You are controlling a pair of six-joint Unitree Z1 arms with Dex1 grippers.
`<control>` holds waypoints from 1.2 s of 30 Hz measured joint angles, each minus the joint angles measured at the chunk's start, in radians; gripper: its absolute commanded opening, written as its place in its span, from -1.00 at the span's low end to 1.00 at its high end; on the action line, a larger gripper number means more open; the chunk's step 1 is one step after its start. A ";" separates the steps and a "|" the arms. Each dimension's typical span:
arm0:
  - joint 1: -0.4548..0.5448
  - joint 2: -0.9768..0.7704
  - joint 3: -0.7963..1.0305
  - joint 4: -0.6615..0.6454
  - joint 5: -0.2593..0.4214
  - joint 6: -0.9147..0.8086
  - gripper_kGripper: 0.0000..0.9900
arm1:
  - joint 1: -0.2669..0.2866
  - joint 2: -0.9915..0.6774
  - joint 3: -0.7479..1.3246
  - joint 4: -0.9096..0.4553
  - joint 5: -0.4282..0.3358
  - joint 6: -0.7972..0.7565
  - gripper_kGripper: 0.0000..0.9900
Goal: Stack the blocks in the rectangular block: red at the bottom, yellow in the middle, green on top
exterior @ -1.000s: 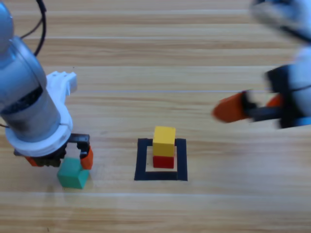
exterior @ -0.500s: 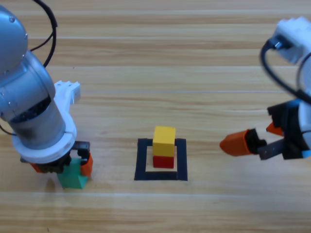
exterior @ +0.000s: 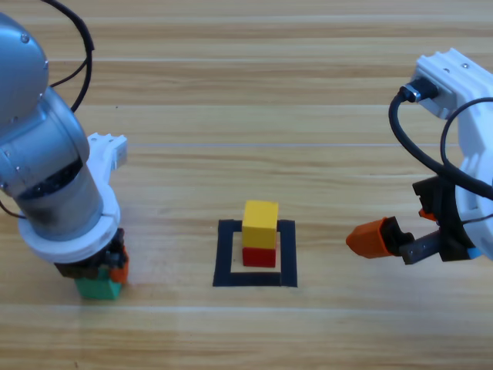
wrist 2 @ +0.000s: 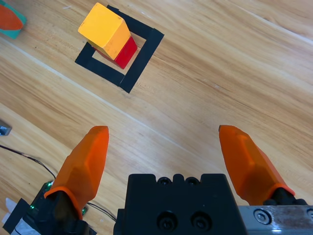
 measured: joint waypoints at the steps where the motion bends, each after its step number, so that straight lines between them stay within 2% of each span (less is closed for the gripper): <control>1: 0.000 0.000 -0.009 0.012 0.004 0.001 -0.71 | 0.000 0.000 0.000 0.000 0.000 -0.002 1.00; 5: -0.001 0.000 -0.189 0.177 0.020 0.001 -0.74 | 0.000 0.000 0.000 0.000 -0.002 -0.003 1.00; 10: -0.032 0.030 -0.626 0.465 0.034 -0.005 -0.76 | 0.000 0.000 0.002 -0.001 -0.003 -0.003 1.00; 13: -0.075 0.093 -0.809 0.576 0.037 -0.033 -0.76 | 0.000 0.000 0.003 -0.002 -0.003 -0.005 1.00; 20: -0.176 0.243 -0.954 0.658 0.037 -0.121 -0.76 | 0.000 0.000 0.003 -0.003 -0.003 -0.005 1.00; 25: -0.233 0.278 -0.988 0.664 0.037 -0.154 -0.76 | 0.000 0.000 0.003 -0.003 -0.003 -0.005 1.00; 36: -0.249 0.280 -1.011 0.671 0.036 -0.166 -0.76 | 0.000 0.000 0.003 -0.003 -0.003 -0.005 1.00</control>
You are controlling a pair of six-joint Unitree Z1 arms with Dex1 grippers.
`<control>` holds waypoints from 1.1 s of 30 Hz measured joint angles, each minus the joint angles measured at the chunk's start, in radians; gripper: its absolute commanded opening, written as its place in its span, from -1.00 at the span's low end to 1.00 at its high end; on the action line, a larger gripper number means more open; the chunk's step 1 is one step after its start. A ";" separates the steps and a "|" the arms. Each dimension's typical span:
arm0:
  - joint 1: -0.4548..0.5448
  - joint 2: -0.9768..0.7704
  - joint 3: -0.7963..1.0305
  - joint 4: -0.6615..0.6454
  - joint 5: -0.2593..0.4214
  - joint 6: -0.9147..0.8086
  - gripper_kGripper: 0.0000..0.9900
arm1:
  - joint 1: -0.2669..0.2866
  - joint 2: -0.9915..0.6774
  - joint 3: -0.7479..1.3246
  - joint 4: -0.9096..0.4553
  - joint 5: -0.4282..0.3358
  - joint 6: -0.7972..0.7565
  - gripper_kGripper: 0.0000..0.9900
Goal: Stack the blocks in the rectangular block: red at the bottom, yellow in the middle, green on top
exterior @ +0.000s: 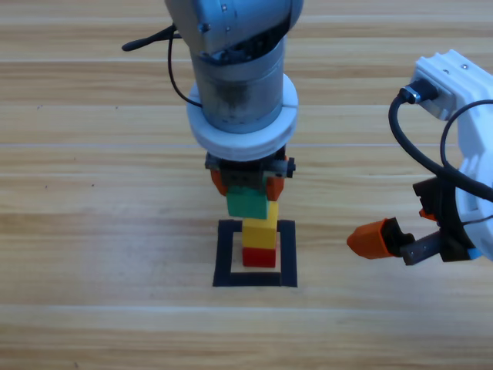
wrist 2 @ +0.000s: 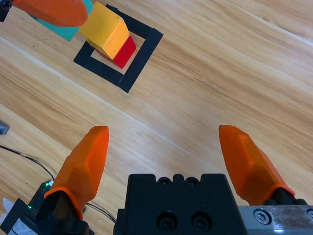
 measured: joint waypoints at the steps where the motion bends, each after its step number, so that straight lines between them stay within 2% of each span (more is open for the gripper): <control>1: 0.000 0.002 -0.002 0.000 0.000 -0.001 -0.76 | 0.000 0.000 0.000 0.000 0.000 0.000 1.00; 13: -0.001 0.076 -0.045 0.000 0.001 -0.002 -0.76 | 0.000 0.000 0.004 0.000 0.000 0.000 1.00; 33: -0.001 0.090 -0.083 0.000 0.010 -0.002 -0.76 | 0.000 0.000 0.005 0.000 0.000 0.000 1.00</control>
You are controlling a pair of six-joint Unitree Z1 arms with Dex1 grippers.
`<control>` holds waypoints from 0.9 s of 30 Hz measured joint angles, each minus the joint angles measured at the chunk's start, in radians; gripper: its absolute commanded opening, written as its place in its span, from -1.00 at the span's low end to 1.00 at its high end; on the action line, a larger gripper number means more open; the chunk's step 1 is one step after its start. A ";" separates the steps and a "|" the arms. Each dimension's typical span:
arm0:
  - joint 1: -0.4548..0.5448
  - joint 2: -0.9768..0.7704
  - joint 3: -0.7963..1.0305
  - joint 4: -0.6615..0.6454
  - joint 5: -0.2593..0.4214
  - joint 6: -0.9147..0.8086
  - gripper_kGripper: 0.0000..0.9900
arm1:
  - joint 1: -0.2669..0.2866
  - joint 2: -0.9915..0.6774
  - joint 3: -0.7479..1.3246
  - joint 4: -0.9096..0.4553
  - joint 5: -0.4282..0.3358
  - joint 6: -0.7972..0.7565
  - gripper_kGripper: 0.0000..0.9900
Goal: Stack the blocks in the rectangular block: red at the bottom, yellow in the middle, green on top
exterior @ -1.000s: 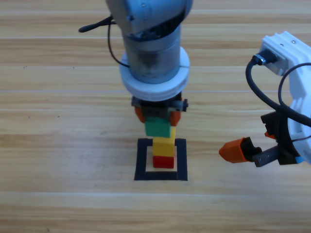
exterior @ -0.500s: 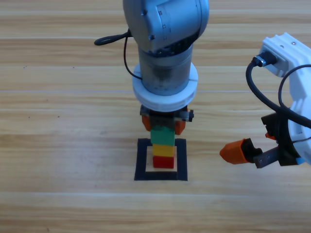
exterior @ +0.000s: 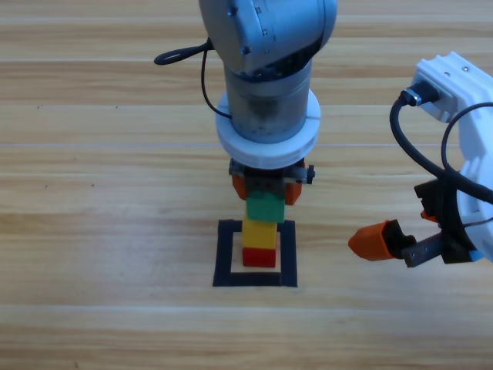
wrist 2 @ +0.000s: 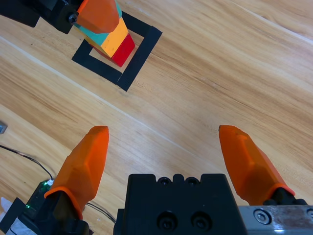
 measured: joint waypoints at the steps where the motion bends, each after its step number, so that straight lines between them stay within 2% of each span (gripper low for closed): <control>1: 0.000 0.001 0.000 0.000 0.000 0.000 -0.76 | 0.000 0.000 0.000 0.000 0.000 -0.001 1.00; 27: 0.000 0.001 0.017 0.000 0.006 0.000 -0.76 | 0.000 0.000 0.004 0.000 0.000 -0.003 1.00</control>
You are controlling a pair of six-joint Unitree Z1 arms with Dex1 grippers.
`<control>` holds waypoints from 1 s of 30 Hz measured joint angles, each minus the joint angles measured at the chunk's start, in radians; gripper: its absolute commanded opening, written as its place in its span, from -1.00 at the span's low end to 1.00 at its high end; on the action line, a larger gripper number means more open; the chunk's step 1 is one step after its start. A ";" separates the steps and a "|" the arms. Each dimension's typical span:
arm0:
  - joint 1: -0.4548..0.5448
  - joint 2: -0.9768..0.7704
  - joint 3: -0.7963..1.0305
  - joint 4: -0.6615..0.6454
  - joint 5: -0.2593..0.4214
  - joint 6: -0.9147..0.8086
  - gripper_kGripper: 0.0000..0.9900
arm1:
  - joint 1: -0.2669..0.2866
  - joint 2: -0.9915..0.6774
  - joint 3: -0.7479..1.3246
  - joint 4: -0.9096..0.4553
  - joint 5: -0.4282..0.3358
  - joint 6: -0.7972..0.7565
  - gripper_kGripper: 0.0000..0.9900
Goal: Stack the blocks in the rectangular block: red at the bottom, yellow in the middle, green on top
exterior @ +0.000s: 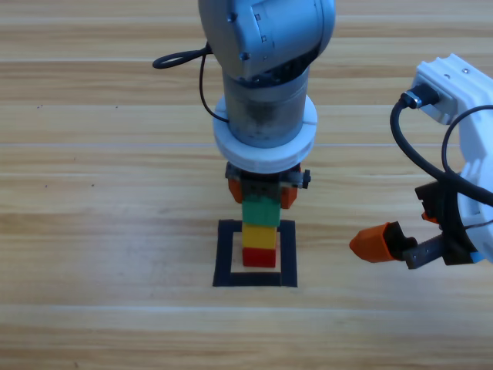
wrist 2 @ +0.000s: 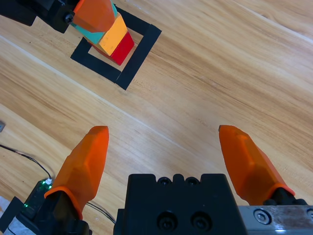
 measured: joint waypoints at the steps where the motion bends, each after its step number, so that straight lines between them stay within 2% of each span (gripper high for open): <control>1: 0.000 0.000 0.000 0.000 0.000 0.000 -0.76 | 0.000 0.000 0.000 0.000 0.000 0.000 1.00; 30: 0.003 0.015 0.000 0.000 0.001 0.019 -0.76 | 0.000 0.000 0.011 0.000 0.000 -0.003 1.00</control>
